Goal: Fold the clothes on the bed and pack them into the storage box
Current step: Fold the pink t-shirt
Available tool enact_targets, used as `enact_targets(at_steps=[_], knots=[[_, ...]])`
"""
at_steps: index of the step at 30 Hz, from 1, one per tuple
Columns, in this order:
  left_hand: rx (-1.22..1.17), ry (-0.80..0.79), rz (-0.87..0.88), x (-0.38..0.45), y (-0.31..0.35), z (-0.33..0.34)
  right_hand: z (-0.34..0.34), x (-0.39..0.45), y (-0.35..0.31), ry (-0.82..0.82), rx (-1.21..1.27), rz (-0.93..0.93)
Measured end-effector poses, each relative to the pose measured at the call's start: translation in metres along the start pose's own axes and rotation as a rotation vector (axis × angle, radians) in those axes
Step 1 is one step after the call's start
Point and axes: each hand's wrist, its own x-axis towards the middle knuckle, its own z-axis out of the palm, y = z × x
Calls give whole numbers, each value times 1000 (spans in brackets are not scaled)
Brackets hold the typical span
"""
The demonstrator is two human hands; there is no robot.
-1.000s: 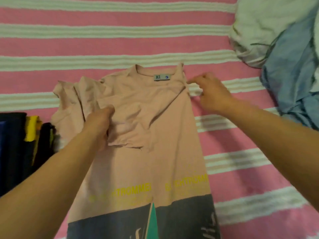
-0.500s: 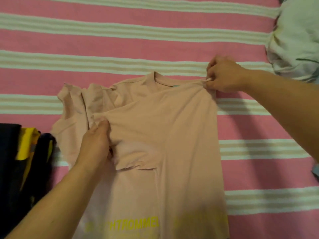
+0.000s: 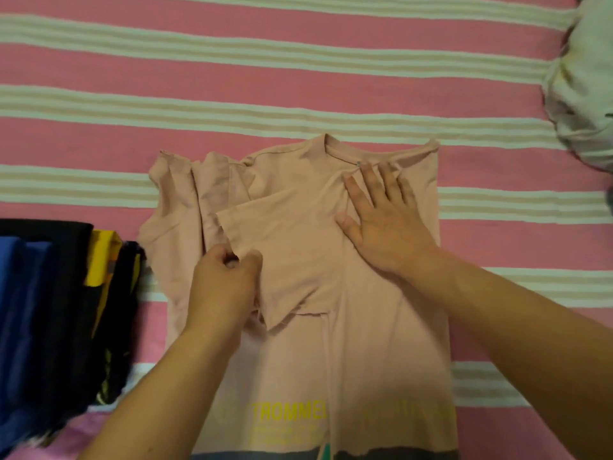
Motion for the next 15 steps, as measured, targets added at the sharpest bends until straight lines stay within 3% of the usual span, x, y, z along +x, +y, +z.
enact_targets(at_steps=[3,7,9,10,14,15], knots=[[-28,-63,111,-16,29,8,-20,-4,3,0,251,45],[57,-447,169,-53,61,65,-63,-35,23,43,1256,433],[267,-681,196,-60,58,95,-70,-55,31,31,1591,628],[377,-711,234,-58,54,102,-68,-64,32,8,1650,701],[678,-293,591,-14,63,96,-52,-98,22,-40,1535,858],[769,-267,713,-1,70,91,-47,-104,16,-39,1486,854]])
